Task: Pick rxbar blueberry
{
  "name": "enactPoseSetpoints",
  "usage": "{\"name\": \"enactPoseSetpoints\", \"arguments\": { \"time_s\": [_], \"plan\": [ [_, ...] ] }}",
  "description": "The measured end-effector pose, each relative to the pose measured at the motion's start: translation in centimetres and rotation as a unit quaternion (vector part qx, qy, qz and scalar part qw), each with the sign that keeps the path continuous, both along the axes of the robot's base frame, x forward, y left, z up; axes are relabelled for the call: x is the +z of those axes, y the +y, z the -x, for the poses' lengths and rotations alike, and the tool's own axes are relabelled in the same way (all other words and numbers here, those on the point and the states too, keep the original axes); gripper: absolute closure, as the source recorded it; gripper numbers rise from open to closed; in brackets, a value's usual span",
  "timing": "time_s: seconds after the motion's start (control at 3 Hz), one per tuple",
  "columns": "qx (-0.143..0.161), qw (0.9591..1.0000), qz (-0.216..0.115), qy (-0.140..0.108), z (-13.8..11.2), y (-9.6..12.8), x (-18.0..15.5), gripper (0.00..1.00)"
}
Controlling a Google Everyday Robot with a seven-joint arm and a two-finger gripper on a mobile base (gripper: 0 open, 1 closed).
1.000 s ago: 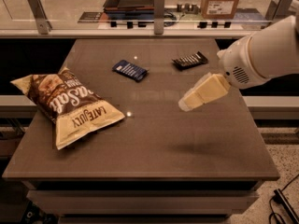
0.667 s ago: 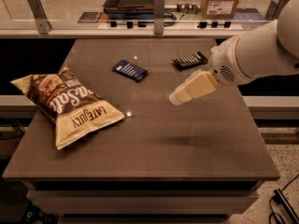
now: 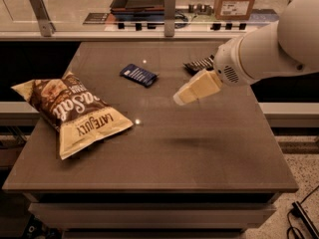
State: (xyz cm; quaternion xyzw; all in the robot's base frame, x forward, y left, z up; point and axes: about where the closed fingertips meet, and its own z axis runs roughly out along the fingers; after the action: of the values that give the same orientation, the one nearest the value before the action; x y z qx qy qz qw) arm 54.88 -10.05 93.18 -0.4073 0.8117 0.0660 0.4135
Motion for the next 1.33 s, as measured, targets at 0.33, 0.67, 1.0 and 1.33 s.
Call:
{"name": "enactPoseSetpoints", "arguments": {
  "time_s": [0.33, 0.67, 1.0, 1.33],
  "plan": [
    [-0.022, 0.9997, -0.009, -0.006, -0.8, -0.7, -0.1, 0.0],
    [-0.032, 0.9986, -0.035, -0.023, -2.7, -0.2, -0.5, 0.0],
    [-0.021, 0.9969, -0.063, -0.043, -5.4, 1.4, -0.8, 0.0],
    [0.01, 0.9952, -0.085, -0.048, -7.9, 3.7, -1.4, 0.0]
  ]
}}
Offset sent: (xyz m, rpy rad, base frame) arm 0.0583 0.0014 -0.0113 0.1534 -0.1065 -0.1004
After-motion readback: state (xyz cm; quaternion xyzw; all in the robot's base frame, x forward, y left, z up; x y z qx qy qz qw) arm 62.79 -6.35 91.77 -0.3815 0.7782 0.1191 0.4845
